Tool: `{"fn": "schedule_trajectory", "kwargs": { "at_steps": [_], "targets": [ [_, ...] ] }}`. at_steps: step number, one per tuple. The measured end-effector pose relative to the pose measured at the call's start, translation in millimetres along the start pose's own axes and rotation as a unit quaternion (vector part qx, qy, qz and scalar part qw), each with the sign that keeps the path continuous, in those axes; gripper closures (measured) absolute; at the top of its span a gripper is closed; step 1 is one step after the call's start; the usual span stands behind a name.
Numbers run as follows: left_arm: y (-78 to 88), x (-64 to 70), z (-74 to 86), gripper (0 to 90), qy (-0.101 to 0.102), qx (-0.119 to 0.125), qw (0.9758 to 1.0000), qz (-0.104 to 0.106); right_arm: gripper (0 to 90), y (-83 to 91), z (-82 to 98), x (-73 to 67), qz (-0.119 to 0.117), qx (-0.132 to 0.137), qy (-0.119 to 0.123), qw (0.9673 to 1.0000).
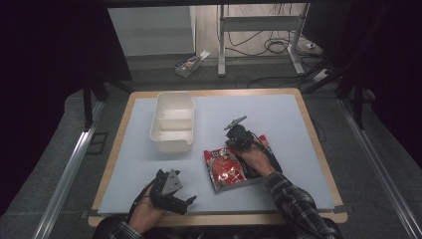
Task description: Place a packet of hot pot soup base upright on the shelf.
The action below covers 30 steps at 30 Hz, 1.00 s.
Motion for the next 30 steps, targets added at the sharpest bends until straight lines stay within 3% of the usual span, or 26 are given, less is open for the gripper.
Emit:
{"fn": "schedule_trajectory", "kwargs": {
  "at_steps": [6, 11, 16, 17, 18, 19, 21, 27, 30],
  "targets": [
    [0.3, -0.2, -1.6, 2.9, 0.014, 0.003, 0.9999, 0.009, 89.3, 5.2, 4.6, -15.8, 0.001, -0.003, 0.028, 0.9996],
    [0.5, -0.7, -2.9, 3.2, 0.023, 0.006, 0.9996, 0.013, 88.7, 9.0, 4.1, -12.5, -0.011, 0.012, 0.022, 0.9996],
    [0.5, -2.8, -5.8, 3.6, 0.027, 0.005, 0.9995, 0.014, 72.2, 21.1, 7.0, -10.3, 0.000, 0.032, 0.015, 0.9994],
    [0.5, -3.2, -6.7, 3.6, 0.030, 0.006, 0.9994, 0.015, 62.4, 27.5, 8.8, -8.9, 0.005, 0.039, 0.013, 0.9991],
    [0.3, -3.7, -7.7, 3.6, 0.032, 0.007, 0.9993, 0.017, 62.4, 27.5, 8.8, -8.9, 0.005, 0.039, 0.013, 0.9991],
    [-0.3, -3.8, -8.7, 3.5, 0.036, 0.010, 0.9991, 0.020, 53.7, 32.9, 11.4, -8.3, 0.010, 0.048, 0.013, 0.9987],
    [-1.9, -4.9, -10.9, 3.5, 0.037, 0.009, 0.9990, 0.025, 49.3, 35.9, 12.8, -7.9, 0.012, 0.050, 0.013, 0.9986],
    [-7.1, -6.9, -20.7, 3.4, 0.055, 0.025, 0.9962, 0.062, 31.7, 52.3, 23.6, -5.3, 0.016, 0.063, 0.014, 0.9978],
    [-9.2, -6.3, -25.5, 5.0, 0.054, 0.030, 0.9951, 0.078, 25.0, 59.6, 30.8, -4.5, 0.017, 0.065, 0.013, 0.9976]
  ]
}}
Point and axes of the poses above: each handheld gripper's, and its own axes: y roughly backward along the jaws, z roughly out of its underside, x roughly to its right, the point moved 1 cm from there along -y, roughly forward along the jaws, and after that the axes turned 1 degree about -z, right-handed, at the moved point
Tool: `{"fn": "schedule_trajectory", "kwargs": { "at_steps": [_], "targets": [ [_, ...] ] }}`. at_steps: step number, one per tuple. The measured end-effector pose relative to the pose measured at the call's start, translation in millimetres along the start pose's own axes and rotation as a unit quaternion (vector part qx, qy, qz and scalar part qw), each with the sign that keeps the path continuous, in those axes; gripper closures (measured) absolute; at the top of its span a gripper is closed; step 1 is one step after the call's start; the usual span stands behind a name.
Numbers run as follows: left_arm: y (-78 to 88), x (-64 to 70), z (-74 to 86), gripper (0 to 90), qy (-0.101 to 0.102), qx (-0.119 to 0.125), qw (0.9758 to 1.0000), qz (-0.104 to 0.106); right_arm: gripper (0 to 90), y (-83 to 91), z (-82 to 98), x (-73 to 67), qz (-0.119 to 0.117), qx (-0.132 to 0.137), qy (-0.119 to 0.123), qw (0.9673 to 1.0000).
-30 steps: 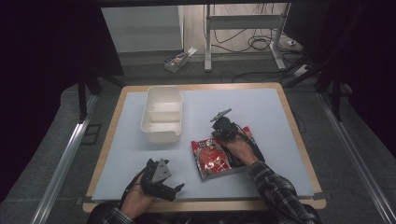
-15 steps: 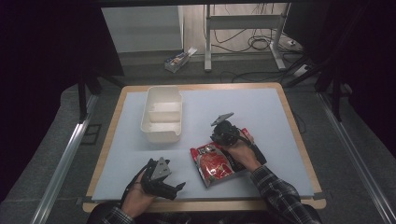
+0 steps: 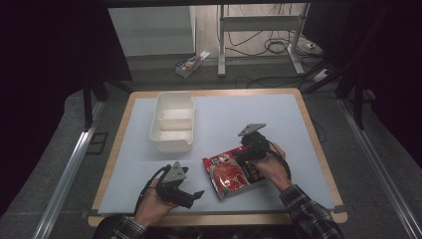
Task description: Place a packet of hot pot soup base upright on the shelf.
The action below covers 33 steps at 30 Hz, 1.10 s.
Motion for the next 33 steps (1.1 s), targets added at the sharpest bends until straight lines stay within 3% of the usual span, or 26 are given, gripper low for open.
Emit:
{"fn": "schedule_trajectory", "kwargs": {
  "at_steps": [7, 17, 22, 28, 32, 33],
  "targets": [
    [-10.3, 4.8, -7.8, 13.6, -0.024, -0.001, 0.9997, 0.007, 12.5, 12.9, 15.0, 2.2, -0.018, -0.001, -0.009, 0.9998],
    [-23.2, 5.7, -21.8, 23.9, -0.031, 0.009, 0.9992, 0.021, 1.3, 27.0, 26.6, -3.7, -0.018, 0.009, -0.012, 0.9997],
    [-32.3, 5.5, -26.6, 37.3, -0.030, 0.001, 0.9986, 0.043, 0.0, 38.1, 35.8, -5.1, -0.015, 0.008, -0.025, 0.9995],
    [-41.9, 7.9, -34.3, 51.3, -0.045, 0.003, 0.9979, 0.048, 0.0, 49.9, 49.8, -4.1, -0.005, 0.011, -0.032, 0.9994],
    [-49.9, 7.5, -38.2, 61.3, -0.043, -0.002, 0.9974, 0.058, 0.0, 58.8, 59.0, -2.7, 0.001, 0.013, -0.035, 0.9993],
    [-52.2, 7.2, -39.1, 67.2, -0.042, -0.002, 0.9973, 0.060, 0.0, 63.5, 64.0, -2.3, 0.003, 0.016, -0.036, 0.9992]
  ]
}}
Point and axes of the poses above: each handheld gripper's, and its own axes: y roughly backward along the jaws, z roughly out of its underside, x roughly to its right, the point moved 1 cm from there along -y, roughly forward along the jaws, and after that the axes turned 1 degree about -z, right-handed, at the moved point
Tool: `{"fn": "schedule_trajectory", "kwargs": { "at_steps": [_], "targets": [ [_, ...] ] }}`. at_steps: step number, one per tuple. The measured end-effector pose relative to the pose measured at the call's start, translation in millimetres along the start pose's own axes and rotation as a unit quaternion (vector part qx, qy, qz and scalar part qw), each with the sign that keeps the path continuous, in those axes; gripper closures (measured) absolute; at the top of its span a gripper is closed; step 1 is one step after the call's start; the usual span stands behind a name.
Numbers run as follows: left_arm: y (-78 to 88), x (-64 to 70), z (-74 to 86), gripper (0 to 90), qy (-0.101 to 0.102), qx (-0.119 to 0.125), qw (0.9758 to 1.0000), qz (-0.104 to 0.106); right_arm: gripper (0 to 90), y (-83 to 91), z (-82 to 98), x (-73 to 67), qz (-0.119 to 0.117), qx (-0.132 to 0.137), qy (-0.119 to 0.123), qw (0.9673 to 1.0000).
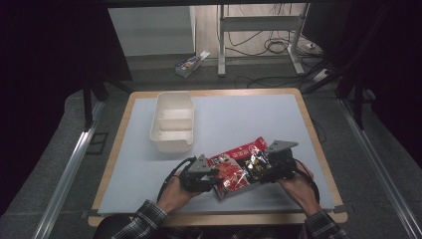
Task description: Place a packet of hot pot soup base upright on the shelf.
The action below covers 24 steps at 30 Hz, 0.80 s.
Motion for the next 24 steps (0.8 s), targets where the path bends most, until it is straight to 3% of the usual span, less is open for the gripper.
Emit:
{"fn": "schedule_trajectory", "kwargs": {
  "at_steps": [9, 14, 17, 24],
  "targets": [
    [-10.1, -4.2, -4.7, 89.8, -0.001, 0.004, 1.0000, 0.003, 0.0, 11.4, 14.5, 2.5, 0.012, -0.001, -0.005, 0.9999],
    [-9.5, -6.0, -1.6, 90.0, -0.007, -0.012, 0.9997, -0.020, 0.0, 16.7, 21.8, 4.1, 0.023, -0.006, -0.005, 0.9997],
    [-10.0, -9.9, 1.9, 90.0, 0.002, -0.014, 0.9997, -0.021, 0.0, 20.3, 29.0, 5.5, 0.030, -0.011, -0.005, 0.9995],
    [-11.8, -8.5, 7.7, 90.0, -0.004, -0.020, 0.9995, -0.025, 0.0, 27.1, 38.8, 8.4, 0.038, -0.019, -0.021, 0.9989]
  ]
}}
Point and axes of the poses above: each handheld gripper's, and its own axes: y roughly backward along the jaws, z roughly out of its underside, x roughly to its right, the point moved 1 cm from there along -y, roughly forward along the jaws, and after that the axes turned 1 degree about -z, right-handed, at the moved point
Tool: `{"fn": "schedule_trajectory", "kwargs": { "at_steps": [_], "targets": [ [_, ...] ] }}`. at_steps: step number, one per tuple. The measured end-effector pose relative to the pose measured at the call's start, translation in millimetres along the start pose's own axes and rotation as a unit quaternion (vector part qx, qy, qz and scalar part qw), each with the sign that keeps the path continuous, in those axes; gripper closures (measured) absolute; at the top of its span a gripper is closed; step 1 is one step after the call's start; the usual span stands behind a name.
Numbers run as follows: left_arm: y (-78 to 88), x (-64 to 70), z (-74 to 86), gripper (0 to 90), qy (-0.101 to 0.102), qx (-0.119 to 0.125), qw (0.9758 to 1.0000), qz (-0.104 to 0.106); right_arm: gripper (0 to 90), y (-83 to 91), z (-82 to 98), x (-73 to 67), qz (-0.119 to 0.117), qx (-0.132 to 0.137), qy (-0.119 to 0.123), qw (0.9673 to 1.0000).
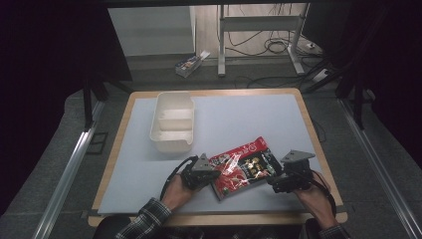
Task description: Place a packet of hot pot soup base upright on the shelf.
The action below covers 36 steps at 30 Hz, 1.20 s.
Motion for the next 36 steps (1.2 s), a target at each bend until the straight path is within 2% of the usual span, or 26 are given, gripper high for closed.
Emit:
{"fn": "schedule_trajectory", "kwargs": {
  "at_steps": [8, 11, 15, 20, 24, 27, 29, 32, 33, 36],
  "targets": [
    [2.6, 2.0, 9.6, 90.0, 0.025, 0.001, 0.9997, -0.002, 0.0, 10.4, 17.4, 0.8, -0.008, -0.017, -0.014, 0.9997],
    [2.9, 2.2, 11.4, 90.0, 0.033, 0.003, 0.9994, 0.001, 0.0, 13.0, 18.1, -0.8, -0.020, -0.014, -0.016, 0.9996],
    [3.5, 2.4, 13.7, 90.0, 0.033, -0.001, 0.9995, 0.000, 0.0, 14.5, 14.2, -6.1, -0.027, -0.007, -0.008, 0.9996],
    [2.8, 1.2, 16.0, 90.0, 0.042, -0.003, 0.9991, 0.006, 0.0, 13.3, 0.3, -18.6, -0.045, -0.004, -0.004, 0.9990],
    [2.8, 0.2, 16.6, 90.0, 0.042, -0.006, 0.9991, 0.008, 0.0, 15.2, -11.4, -24.9, -0.051, 0.000, -0.010, 0.9987],
    [2.4, 0.0, 16.5, 90.0, 0.044, -0.005, 0.9990, 0.009, 3.2, 19.1, -29.0, -33.1, -0.059, 0.021, -0.001, 0.9980],
    [2.3, 0.1, 16.6, 90.0, 0.044, -0.005, 0.9990, 0.009, 4.6, 19.1, -33.4, -34.3, -0.058, 0.024, 0.000, 0.9981],
    [2.4, 0.1, 16.5, 90.0, 0.043, -0.006, 0.9990, 0.008, 8.8, 14.6, -47.3, -34.3, -0.065, 0.031, -0.017, 0.9972],
    [2.4, 0.2, 16.5, 90.0, 0.043, -0.005, 0.9990, 0.008, 9.9, 12.0, -52.1, -33.9, -0.075, 0.031, -0.027, 0.9963],
    [2.3, 0.5, 16.6, 90.0, 0.041, -0.005, 0.9991, 0.006, 18.8, -1.0, -68.6, -36.1, -0.081, 0.025, -0.040, 0.9956]
  ]
}}
Point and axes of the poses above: each handheld gripper's, and its own axes: y roughly backward along the jaws, z roughly out of its underside, x roughly to its right, the point moved 1 cm from there along -y, roughly forward along the jaws, and after that the axes turned 1 degree about -z, right-handed, at the moved point
